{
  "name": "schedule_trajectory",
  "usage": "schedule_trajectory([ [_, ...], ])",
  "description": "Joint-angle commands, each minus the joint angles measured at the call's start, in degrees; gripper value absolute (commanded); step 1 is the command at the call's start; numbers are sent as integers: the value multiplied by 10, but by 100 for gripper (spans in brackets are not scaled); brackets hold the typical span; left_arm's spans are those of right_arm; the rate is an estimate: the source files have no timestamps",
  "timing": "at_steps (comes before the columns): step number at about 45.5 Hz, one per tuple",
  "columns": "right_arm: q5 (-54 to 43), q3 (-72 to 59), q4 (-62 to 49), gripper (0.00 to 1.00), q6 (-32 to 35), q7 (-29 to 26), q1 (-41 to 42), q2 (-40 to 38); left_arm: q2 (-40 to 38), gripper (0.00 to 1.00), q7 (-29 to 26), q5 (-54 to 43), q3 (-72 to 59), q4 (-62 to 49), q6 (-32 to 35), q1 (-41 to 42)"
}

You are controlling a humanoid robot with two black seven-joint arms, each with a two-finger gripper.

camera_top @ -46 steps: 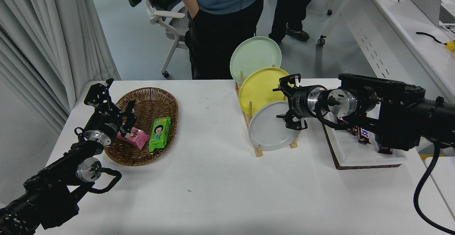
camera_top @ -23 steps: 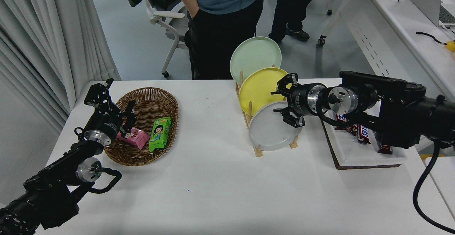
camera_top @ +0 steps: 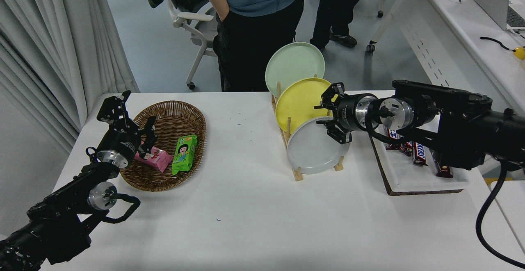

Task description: Place the plate on the table

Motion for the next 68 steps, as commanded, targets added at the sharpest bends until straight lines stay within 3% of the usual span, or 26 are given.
schedule_trajectory([
  [1, 2, -1, 0, 35, 0, -1, -1, 0, 0, 100, 0, 0, 0, 0, 0, 0],
  [20, 7, 21, 2, 26, 4, -43, -6, -3, 0, 100, -1, 0, 0, 0, 0, 0],
  [68, 0, 38, -7, 8, -4, -44, -7, -3, 0, 100, 0, -1, 0, 0, 0, 0],
])
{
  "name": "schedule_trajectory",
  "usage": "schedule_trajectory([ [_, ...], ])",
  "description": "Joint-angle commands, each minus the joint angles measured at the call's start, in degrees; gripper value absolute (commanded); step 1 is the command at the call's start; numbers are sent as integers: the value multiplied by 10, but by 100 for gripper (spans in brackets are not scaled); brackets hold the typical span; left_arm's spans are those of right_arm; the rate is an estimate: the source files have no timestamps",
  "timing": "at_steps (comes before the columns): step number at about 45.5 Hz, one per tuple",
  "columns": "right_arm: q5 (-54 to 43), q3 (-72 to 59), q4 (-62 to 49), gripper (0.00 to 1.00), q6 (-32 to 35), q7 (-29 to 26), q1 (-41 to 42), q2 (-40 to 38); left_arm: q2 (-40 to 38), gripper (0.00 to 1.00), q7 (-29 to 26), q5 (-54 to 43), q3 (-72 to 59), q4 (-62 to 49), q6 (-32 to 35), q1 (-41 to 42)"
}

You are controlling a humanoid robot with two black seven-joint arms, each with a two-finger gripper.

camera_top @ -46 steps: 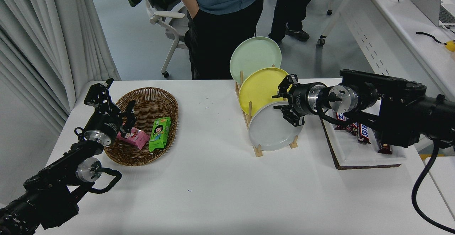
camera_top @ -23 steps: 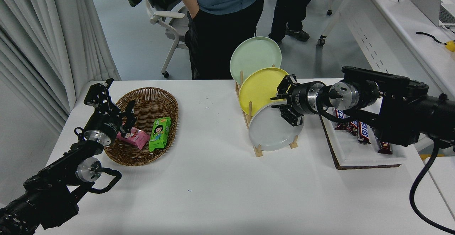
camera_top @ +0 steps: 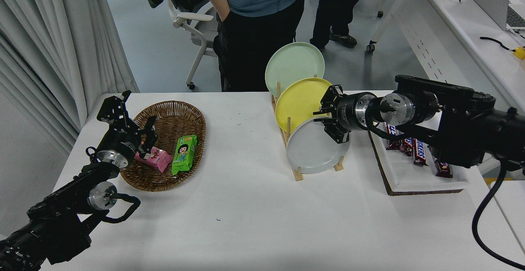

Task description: Place the plate on the table

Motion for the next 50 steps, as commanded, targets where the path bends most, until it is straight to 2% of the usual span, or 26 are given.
schedule_trajectory([
  [1, -1, 0, -5, 8, -1, -1, 0, 1, 1, 100, 0, 0, 0, 0, 0, 1],
  [12, -1, 0, -5, 0, 0, -1, -1, 0, 0, 100, 0, -1, 0, 0, 0, 1],
  [26, -1, 2, -3, 0, 7, -5, 2, -3, 0, 100, 0, -1, 0, 0, 0, 0],
  [33, -1, 29, 1, 0, 22, -8, 14, -29, 0, 100, 0, 0, 0, 0, 0, 0],
  [50, 13, 93, 14, 0, 44, -95, 88, -74, 1, 100, 0, 0, 0, 0, 0, 0],
])
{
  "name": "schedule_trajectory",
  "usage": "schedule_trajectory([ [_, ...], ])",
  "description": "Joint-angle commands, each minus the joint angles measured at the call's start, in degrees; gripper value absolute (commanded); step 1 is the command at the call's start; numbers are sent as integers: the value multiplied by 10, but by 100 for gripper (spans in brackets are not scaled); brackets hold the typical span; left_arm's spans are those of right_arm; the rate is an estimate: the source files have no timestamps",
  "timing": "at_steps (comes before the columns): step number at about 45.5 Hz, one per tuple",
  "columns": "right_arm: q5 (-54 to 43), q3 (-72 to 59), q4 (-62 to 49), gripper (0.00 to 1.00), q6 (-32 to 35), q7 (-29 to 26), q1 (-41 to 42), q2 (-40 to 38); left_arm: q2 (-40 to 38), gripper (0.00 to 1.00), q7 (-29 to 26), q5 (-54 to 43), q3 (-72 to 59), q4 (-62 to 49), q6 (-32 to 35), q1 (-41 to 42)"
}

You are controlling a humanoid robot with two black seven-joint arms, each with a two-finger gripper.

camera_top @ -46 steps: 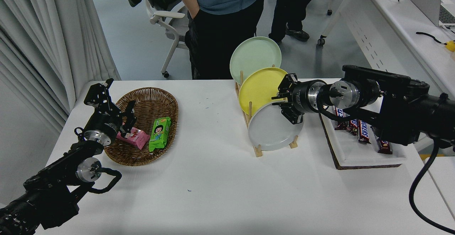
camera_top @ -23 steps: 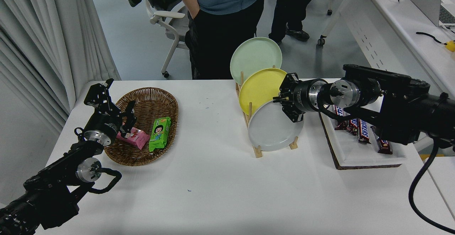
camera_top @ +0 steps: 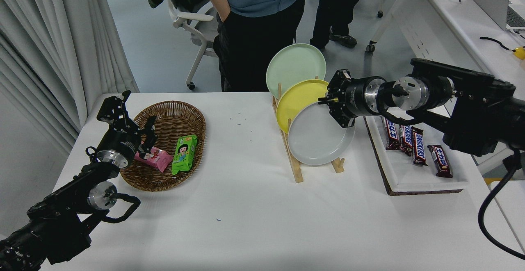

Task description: Place the plate on the table

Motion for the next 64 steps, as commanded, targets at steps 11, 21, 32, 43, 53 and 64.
schedule_trajectory([
  [11, 47, 56, 34, 0, 2, -73, 117, -26, 0, 100, 0, -1, 0, 0, 0, 1],
  [21, 122, 57, 37, 0, -21, -73, 167, -24, 0, 100, 0, 0, 0, 0, 0, 1],
  [32, 174, 57, 37, 0, -58, -73, 194, -11, 0, 100, 0, 0, 0, 0, 0, 0],
  [43, 191, 116, 37, 0, -125, -73, 156, 11, 0, 100, 0, 0, 0, 0, 0, 0],
  [53, 189, 229, 30, 0, -237, -72, 79, 86, 0, 100, 0, 0, 0, 0, 0, 0],
  [64, 169, 298, 30, 0, -309, -70, 20, 134, 0, 100, 0, 0, -1, 0, 0, 0],
])
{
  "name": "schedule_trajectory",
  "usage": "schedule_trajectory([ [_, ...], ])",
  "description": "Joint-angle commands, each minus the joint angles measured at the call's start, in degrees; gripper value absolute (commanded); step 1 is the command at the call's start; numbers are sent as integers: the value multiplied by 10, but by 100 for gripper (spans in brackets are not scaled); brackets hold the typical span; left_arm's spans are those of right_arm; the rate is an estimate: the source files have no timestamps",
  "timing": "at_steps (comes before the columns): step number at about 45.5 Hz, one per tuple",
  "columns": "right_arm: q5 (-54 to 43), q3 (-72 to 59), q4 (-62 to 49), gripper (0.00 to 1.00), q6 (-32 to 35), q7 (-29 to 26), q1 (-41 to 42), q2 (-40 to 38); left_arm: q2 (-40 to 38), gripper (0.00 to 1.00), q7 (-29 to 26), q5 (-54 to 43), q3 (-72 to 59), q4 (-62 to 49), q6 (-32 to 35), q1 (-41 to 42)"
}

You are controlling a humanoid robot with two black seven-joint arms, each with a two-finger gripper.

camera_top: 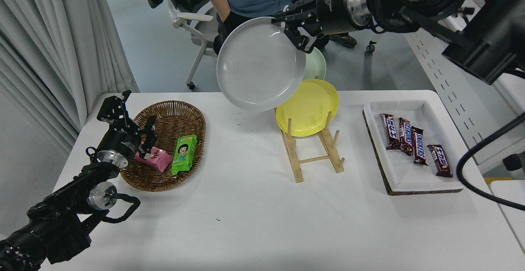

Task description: Place the plate on the table

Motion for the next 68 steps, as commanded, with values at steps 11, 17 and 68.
schedule_trajectory([
  [11, -24, 121, -9, 0, -69, 7, -128, 98, 0, 100, 0, 0, 0, 0, 0, 0],
  [17, -33, 128, -11, 0, -74, 7, -152, 116, 0, 100, 0, 1, 0, 0, 0, 1],
  [68, 40, -31, -90, 0, -9, 10, -272, 152, 0, 100, 0, 1, 0, 0, 0, 0],
])
